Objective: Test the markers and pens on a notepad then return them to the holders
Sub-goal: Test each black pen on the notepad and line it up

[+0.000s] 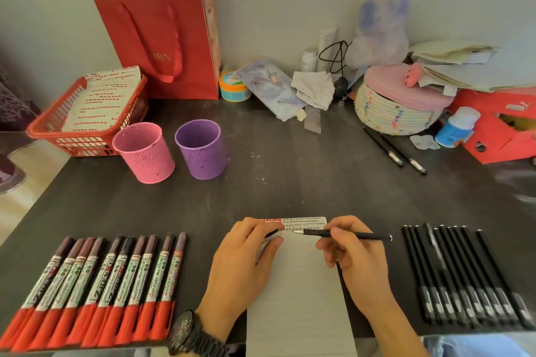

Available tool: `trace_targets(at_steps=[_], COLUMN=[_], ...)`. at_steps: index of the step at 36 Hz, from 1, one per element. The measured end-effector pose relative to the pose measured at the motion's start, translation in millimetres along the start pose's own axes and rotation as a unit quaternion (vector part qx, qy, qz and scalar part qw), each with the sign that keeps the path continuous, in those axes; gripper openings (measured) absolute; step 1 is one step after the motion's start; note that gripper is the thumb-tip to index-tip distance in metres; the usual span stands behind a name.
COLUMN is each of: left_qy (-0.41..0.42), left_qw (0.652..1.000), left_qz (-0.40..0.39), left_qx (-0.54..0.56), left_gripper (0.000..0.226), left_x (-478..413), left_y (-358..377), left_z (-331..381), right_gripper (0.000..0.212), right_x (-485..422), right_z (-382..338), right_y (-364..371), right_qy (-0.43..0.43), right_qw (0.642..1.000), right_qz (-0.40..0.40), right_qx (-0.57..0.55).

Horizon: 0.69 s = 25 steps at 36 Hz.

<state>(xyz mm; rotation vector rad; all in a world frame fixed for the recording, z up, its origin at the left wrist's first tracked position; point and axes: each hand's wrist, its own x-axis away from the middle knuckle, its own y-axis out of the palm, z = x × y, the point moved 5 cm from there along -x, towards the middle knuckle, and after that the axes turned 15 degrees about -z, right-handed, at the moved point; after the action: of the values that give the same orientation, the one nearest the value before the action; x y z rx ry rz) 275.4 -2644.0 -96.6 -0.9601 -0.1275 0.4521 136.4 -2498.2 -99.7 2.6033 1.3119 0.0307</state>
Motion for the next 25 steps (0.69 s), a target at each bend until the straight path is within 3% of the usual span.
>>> trace_targets(at_steps=[3, 10, 25], left_qy=[-0.001, 0.007, -0.016], left_qw=[1.000, 0.999, 0.999], left_qz=[0.014, 0.024, 0.000], left_qx=[0.008, 0.026, 0.052], left_gripper=[0.031, 0.036, 0.031], left_x=[0.8, 3.1, 2.4], left_y=[-2.1, -4.0, 1.8], left_z=[0.5, 1.3, -7.6], right_gripper=[0.015, 0.019, 0.016], right_x=[0.2, 0.6, -0.6], right_z=[-2.2, -2.3, 2.1], right_y=[2.6, 4.4, 3.3], right_qy=[-0.007, -0.007, 0.019], right_qw=[1.000, 0.999, 0.997], right_qz=[-0.012, -0.023, 0.009], right_qx=[0.004, 0.021, 0.076])
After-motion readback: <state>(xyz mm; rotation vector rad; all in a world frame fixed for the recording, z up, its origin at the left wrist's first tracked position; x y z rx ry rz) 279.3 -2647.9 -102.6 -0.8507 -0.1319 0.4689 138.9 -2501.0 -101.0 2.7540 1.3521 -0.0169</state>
